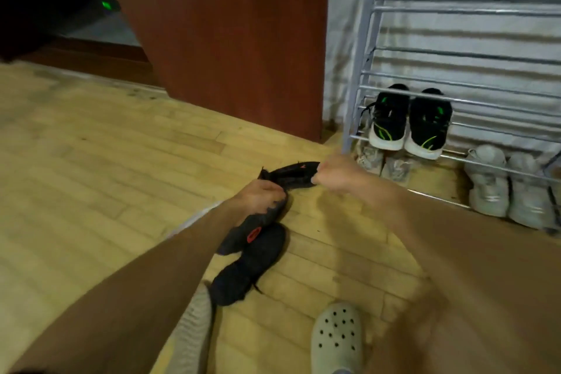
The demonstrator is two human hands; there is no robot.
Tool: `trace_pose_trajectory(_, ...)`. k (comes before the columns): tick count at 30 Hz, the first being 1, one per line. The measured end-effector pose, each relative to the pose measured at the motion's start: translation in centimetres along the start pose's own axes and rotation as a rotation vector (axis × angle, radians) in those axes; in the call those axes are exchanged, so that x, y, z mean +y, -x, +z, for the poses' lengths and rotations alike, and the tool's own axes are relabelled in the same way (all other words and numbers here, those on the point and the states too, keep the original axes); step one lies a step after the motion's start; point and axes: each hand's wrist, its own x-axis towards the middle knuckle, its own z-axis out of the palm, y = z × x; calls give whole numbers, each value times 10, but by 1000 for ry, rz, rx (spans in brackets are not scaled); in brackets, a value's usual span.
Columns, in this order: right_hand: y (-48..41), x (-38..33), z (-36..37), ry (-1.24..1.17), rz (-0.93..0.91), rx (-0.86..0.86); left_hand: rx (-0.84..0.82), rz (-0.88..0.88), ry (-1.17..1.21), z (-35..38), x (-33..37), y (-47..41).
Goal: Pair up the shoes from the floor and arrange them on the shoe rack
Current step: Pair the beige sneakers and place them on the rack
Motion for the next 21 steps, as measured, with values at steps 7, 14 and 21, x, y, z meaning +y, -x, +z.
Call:
trace_pose_trajectory(7,41,-30,123,-16,-9,-163,62,-197,75,-4,-134,64)
trace_pose_trajectory(14,54,-5,175,90,-3,-214,57,-323,-124,7,-238,99)
trace_pose_trajectory(21,54,18,180,262,-88,-336,278,-704,-61,22,-314,114)
